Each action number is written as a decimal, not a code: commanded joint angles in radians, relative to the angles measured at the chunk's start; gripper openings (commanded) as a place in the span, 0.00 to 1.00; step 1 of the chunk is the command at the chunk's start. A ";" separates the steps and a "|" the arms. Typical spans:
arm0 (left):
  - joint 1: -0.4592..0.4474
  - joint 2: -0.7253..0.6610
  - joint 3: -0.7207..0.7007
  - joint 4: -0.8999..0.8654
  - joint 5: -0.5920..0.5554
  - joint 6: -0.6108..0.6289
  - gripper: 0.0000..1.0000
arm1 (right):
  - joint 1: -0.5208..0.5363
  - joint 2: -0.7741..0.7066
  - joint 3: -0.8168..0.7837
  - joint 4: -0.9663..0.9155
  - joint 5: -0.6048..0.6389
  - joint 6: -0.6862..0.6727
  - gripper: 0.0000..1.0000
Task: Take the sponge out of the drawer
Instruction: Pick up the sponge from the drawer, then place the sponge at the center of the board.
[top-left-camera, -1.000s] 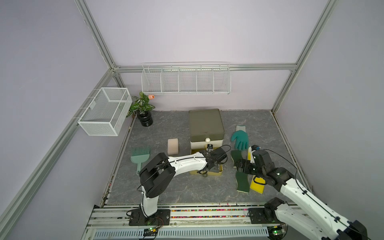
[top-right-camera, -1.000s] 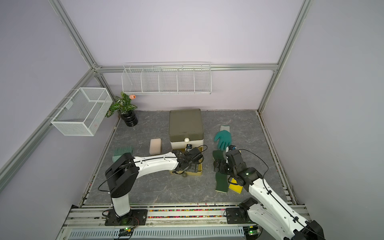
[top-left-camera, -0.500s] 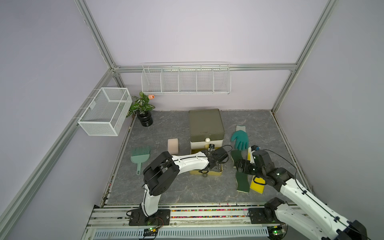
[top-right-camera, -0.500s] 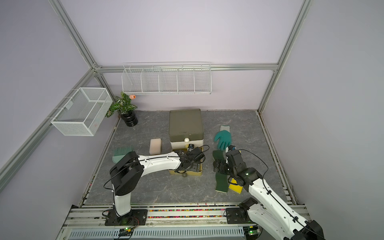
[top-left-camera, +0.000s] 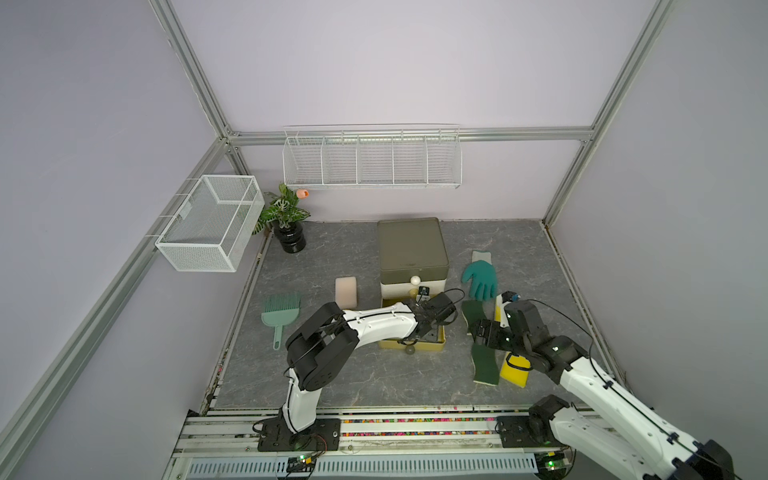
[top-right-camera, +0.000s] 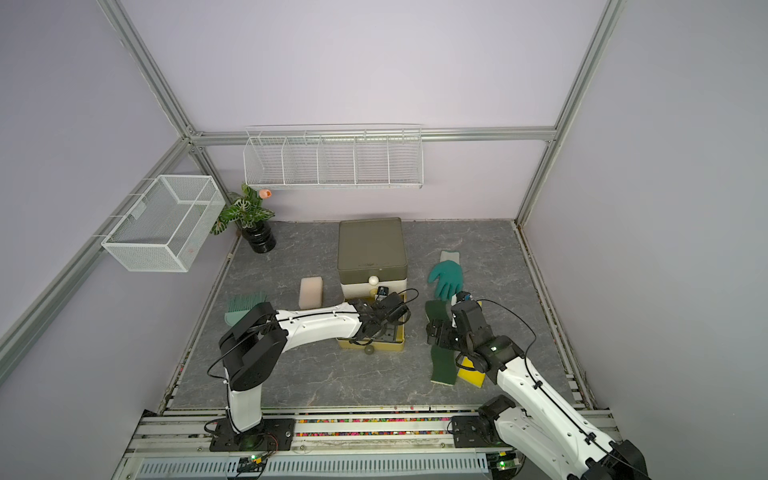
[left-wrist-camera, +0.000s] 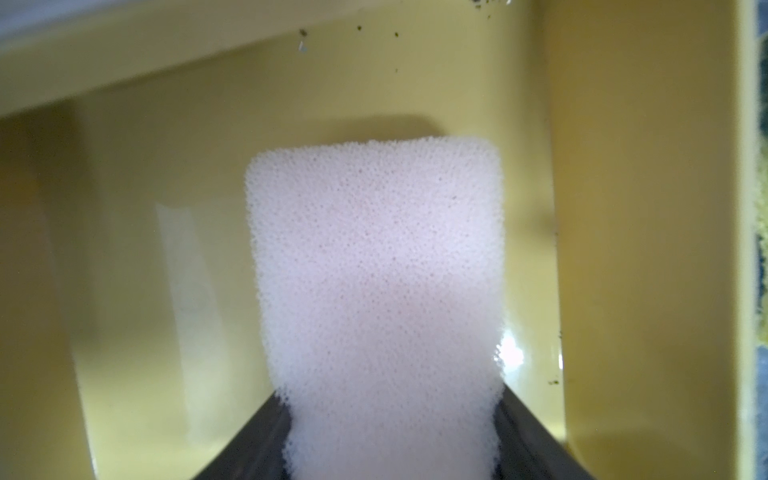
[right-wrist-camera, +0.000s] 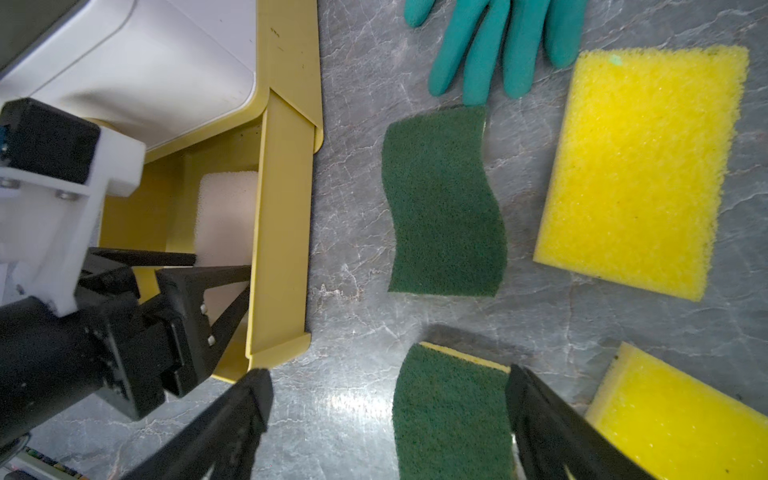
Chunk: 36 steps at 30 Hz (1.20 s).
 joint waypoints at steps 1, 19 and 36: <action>0.017 -0.050 0.019 -0.042 -0.022 0.006 0.66 | -0.006 -0.012 -0.017 0.020 -0.006 -0.005 0.93; -0.019 -0.202 0.045 -0.196 -0.018 0.026 0.66 | -0.008 -0.005 -0.011 0.025 -0.008 -0.008 0.94; -0.061 -0.396 -0.085 -0.296 -0.068 -0.052 0.65 | -0.011 -0.001 -0.011 0.030 -0.011 -0.011 0.95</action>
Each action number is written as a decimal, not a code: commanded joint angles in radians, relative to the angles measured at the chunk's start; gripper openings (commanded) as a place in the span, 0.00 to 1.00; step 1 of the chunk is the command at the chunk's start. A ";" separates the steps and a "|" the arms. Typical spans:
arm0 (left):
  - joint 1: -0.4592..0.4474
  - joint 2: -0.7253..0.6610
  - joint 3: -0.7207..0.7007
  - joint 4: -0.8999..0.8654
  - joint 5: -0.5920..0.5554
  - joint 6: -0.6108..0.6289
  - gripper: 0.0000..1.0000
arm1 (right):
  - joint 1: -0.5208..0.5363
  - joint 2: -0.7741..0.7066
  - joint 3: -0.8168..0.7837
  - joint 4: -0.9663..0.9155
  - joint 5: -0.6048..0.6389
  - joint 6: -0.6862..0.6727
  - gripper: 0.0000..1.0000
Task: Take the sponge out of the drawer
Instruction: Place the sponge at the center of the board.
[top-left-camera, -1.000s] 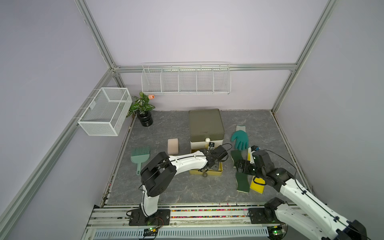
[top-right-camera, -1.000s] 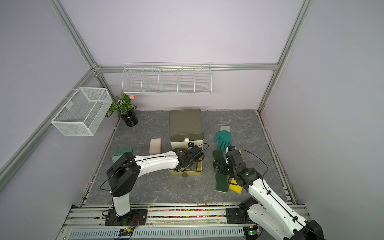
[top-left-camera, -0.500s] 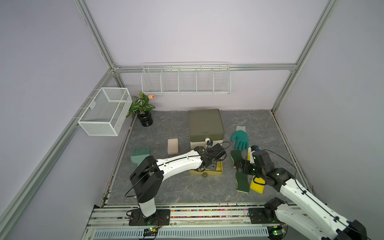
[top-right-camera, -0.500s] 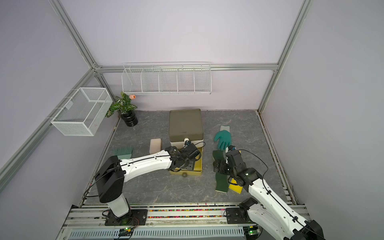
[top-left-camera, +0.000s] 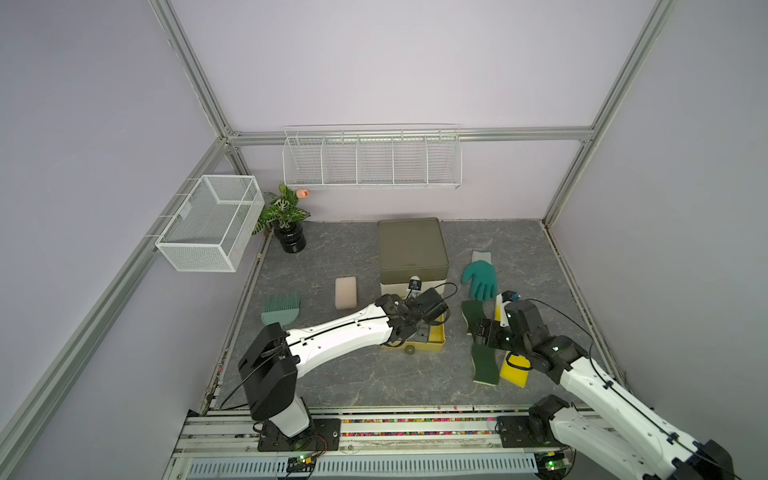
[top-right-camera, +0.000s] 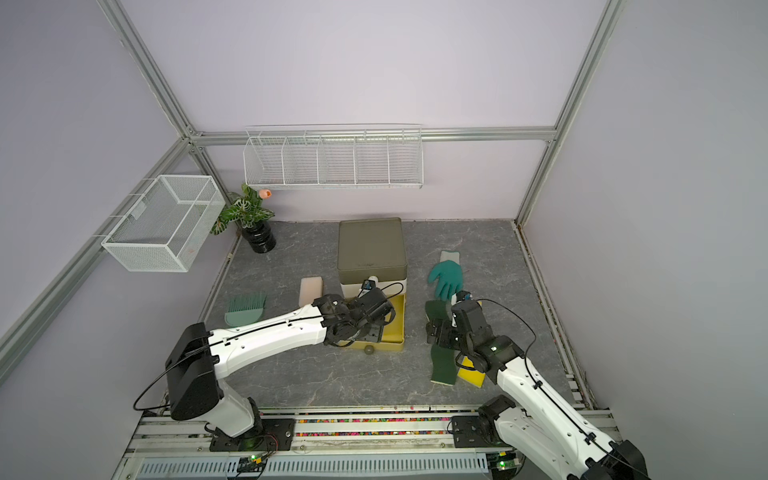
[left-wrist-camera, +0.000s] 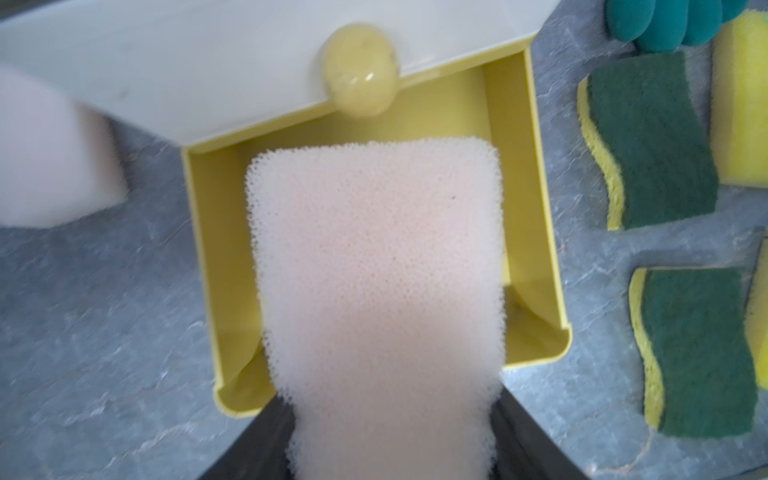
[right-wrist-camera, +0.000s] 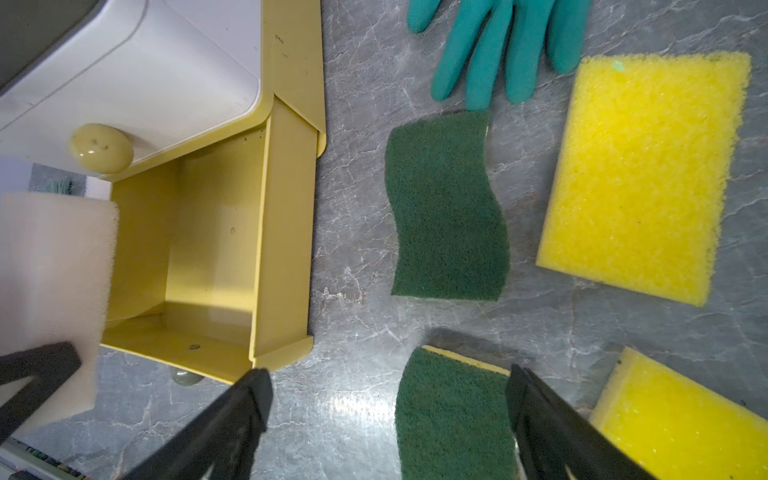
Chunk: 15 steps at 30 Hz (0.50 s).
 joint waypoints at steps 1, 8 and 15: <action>-0.010 -0.080 -0.064 -0.046 -0.041 -0.053 0.66 | -0.008 0.001 -0.012 0.020 -0.008 -0.011 0.95; -0.010 -0.242 -0.199 -0.078 -0.065 -0.121 0.64 | -0.009 0.018 -0.011 0.027 -0.012 -0.011 0.96; -0.008 -0.318 -0.314 -0.104 -0.113 -0.182 0.65 | -0.009 0.022 -0.011 0.032 -0.014 -0.010 0.96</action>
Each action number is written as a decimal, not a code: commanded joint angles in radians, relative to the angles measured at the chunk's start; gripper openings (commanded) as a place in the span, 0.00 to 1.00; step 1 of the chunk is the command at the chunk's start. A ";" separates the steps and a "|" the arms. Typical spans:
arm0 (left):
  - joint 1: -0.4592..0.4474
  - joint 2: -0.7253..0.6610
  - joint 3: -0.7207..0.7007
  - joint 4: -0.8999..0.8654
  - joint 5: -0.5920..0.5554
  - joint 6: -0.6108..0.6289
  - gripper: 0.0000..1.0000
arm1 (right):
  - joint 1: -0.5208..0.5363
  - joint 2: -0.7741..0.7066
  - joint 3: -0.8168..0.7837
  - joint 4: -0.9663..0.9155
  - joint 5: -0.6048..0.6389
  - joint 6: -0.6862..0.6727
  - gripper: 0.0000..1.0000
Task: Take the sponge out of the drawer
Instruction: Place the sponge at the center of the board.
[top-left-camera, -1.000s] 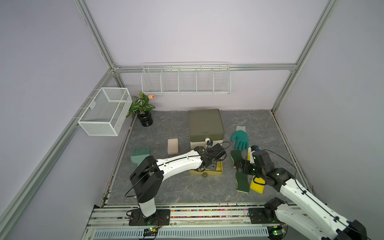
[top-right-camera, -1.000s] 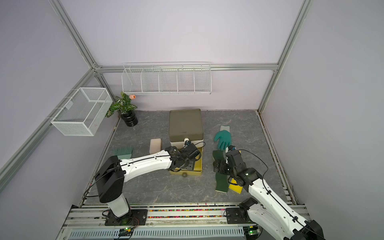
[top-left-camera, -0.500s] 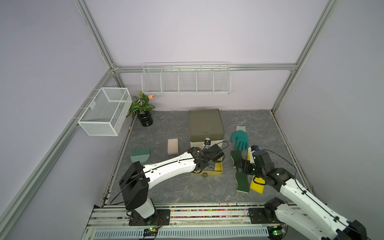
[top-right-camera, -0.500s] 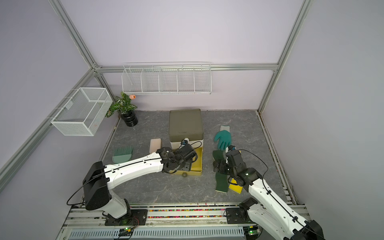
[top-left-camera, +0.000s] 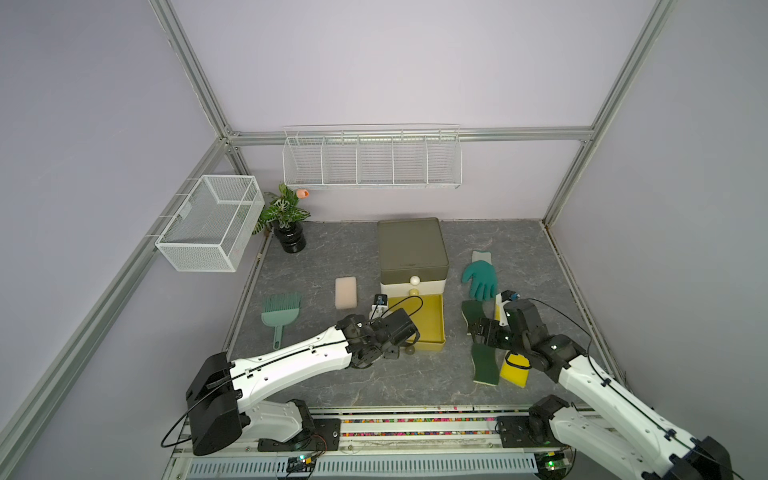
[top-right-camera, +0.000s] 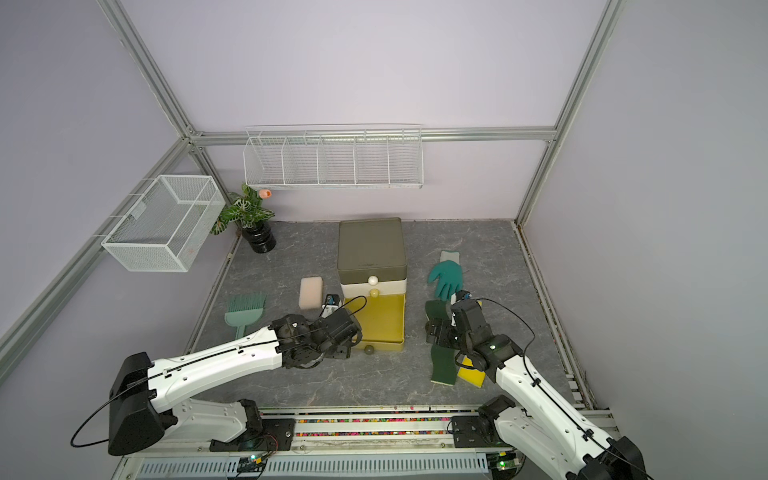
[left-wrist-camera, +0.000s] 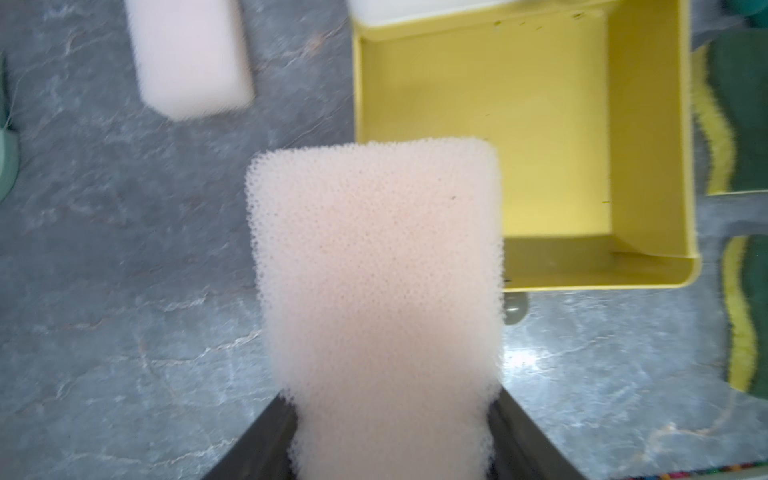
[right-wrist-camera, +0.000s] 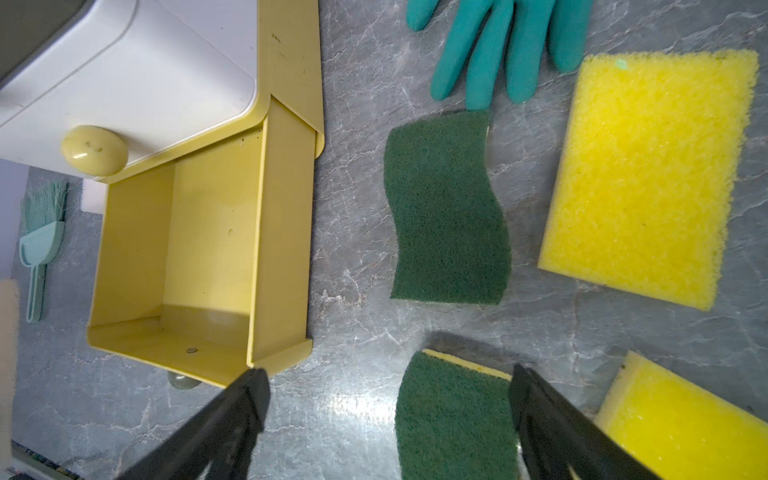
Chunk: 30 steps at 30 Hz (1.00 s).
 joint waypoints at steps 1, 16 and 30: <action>0.001 -0.037 -0.047 -0.026 -0.055 -0.047 0.65 | -0.004 0.003 -0.012 0.021 -0.011 -0.010 0.96; 0.227 -0.102 -0.247 0.122 0.042 0.078 0.66 | -0.005 -0.001 -0.017 0.021 -0.015 -0.011 0.96; 0.339 -0.037 -0.303 0.166 0.098 0.204 0.68 | -0.006 -0.002 -0.018 0.017 -0.015 -0.014 0.96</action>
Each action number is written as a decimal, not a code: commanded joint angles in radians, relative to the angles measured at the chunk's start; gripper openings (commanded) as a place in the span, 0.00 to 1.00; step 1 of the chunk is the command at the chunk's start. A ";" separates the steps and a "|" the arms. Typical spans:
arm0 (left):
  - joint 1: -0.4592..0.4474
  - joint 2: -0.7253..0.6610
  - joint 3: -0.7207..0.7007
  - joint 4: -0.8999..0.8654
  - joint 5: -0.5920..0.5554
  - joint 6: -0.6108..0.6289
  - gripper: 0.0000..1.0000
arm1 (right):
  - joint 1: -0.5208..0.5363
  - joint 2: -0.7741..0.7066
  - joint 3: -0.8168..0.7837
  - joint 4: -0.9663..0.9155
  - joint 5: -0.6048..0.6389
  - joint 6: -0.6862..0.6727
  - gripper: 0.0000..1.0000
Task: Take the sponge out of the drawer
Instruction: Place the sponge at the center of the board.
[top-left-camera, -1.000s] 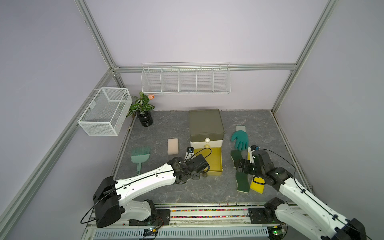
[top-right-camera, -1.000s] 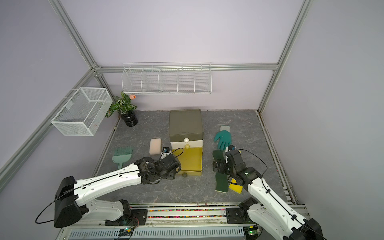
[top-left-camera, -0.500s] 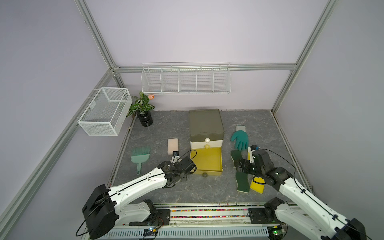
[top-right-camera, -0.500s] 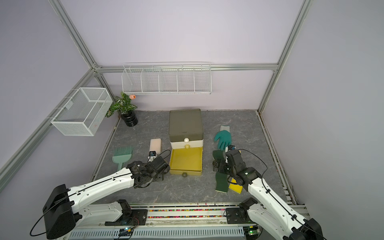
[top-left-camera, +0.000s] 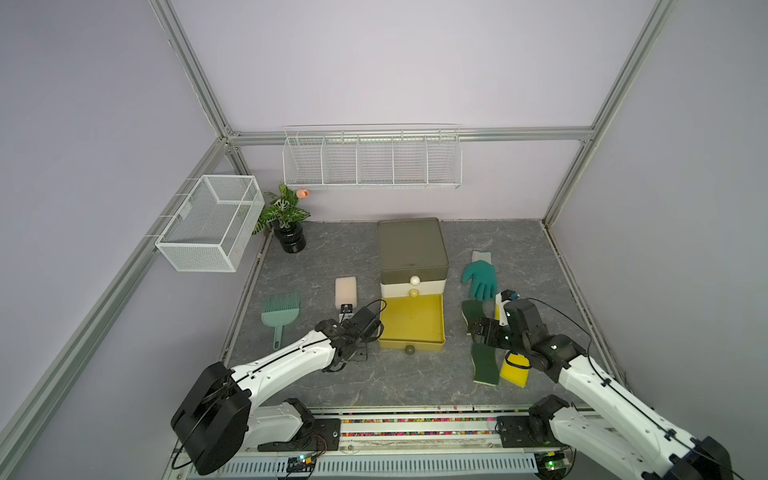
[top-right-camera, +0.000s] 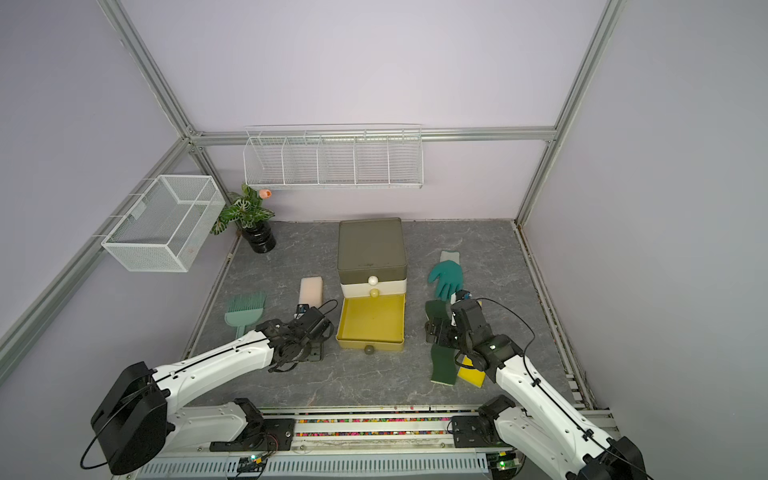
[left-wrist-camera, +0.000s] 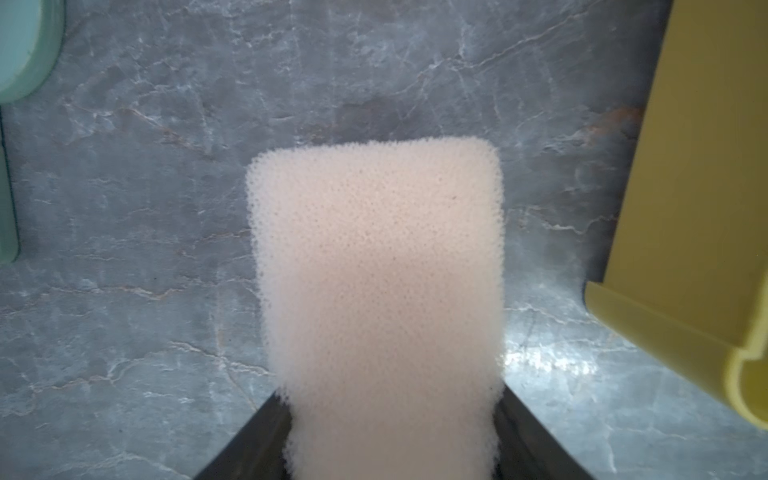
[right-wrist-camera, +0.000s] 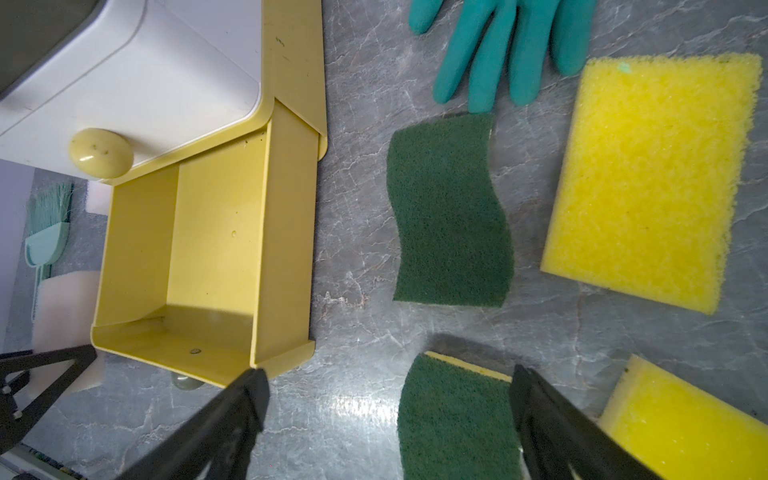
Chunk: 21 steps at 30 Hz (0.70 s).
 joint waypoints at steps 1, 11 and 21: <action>0.020 0.012 -0.019 0.023 0.025 0.047 0.68 | -0.005 -0.003 -0.019 0.010 -0.011 -0.013 0.96; 0.070 0.053 -0.036 0.048 0.054 0.035 0.74 | -0.005 -0.004 -0.018 0.008 -0.013 -0.012 0.96; 0.075 0.083 -0.049 0.073 0.073 0.012 0.87 | -0.005 -0.004 -0.020 0.006 -0.018 -0.014 0.96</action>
